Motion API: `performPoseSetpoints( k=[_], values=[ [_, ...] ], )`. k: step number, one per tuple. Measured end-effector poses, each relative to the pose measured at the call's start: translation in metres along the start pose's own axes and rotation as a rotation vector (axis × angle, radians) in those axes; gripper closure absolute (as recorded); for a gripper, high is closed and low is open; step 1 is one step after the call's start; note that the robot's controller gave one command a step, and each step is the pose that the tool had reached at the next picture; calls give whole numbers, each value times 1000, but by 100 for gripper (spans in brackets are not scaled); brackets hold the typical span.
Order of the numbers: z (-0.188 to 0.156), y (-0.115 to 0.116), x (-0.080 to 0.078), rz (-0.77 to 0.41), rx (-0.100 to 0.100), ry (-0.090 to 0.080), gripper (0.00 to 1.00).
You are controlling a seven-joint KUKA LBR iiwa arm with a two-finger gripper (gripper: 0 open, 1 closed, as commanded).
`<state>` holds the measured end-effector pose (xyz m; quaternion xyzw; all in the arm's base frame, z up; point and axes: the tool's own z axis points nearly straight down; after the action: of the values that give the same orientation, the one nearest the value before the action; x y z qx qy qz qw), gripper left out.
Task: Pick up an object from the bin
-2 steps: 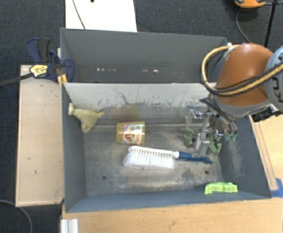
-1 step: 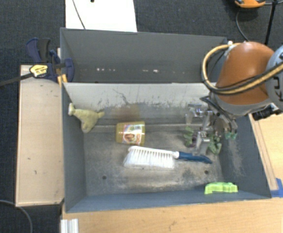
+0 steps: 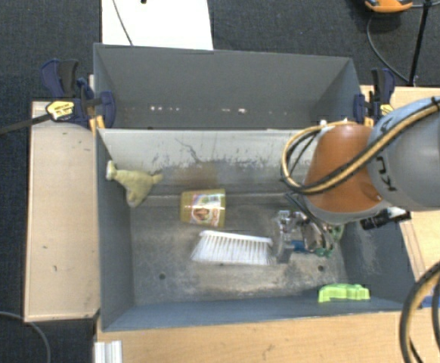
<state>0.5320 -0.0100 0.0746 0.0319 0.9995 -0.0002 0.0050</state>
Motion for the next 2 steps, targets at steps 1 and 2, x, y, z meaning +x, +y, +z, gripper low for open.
performPoseSetpoints(
  k=[1,2],
  values=[
    [4,1,2,-2,0,7,0],
    [3,1,3,-4,-1,10,100]
  ],
)
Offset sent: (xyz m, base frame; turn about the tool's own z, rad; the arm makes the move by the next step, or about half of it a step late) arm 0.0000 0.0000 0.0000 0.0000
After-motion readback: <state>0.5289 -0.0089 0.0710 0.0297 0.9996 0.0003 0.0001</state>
